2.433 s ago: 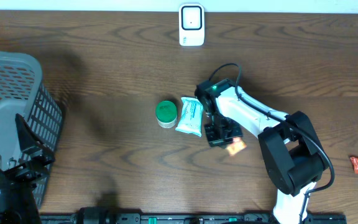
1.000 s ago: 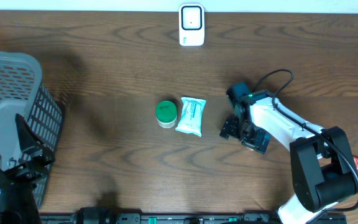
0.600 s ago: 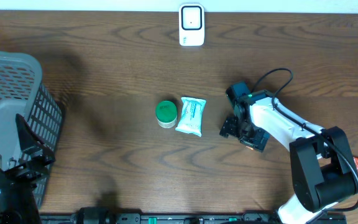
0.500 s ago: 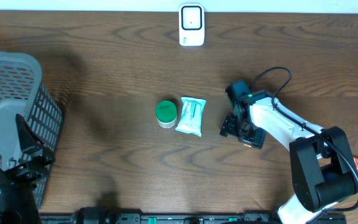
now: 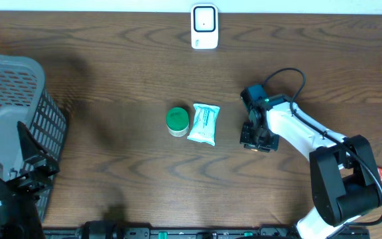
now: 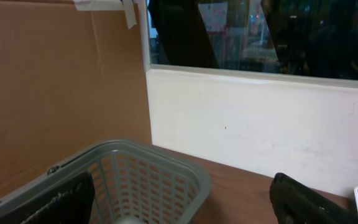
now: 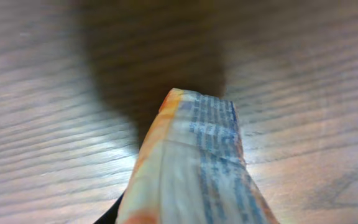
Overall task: Scan the item barcode
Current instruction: 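Close the right gripper on the Kleenex pack and lift it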
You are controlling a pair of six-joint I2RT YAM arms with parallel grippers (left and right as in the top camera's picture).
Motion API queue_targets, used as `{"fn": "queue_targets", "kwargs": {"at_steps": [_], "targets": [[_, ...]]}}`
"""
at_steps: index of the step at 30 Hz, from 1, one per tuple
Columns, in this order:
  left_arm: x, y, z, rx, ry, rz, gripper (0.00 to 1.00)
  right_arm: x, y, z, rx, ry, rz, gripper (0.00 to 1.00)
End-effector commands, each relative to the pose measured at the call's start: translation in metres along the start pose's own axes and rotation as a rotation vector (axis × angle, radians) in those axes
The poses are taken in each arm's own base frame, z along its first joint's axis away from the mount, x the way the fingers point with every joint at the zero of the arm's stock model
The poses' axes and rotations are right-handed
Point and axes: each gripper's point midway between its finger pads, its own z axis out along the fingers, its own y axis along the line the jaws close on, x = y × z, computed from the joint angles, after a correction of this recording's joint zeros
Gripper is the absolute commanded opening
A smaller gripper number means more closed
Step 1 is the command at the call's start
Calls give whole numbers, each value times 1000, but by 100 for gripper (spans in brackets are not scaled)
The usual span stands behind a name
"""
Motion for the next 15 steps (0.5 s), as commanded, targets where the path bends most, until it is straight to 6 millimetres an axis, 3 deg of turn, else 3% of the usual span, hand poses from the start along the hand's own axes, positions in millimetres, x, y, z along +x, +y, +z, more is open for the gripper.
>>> {"fn": "queue_targets", "kwargs": {"at_steps": [1,4,11,15], "targets": [[2,-1,0,7,3,7,90,-12,11,-12,-49,-20,-54,29],[2,-1,0,6,3,7,90,-14,12,-14,-50,-22,-53,50],[3,-1,0,6,3,7,90,-22,15,-15,-58,-59,-54,66],[3,-1,0,6,3,7,90,-29,13,-15,-43,-89,1,63]]}}
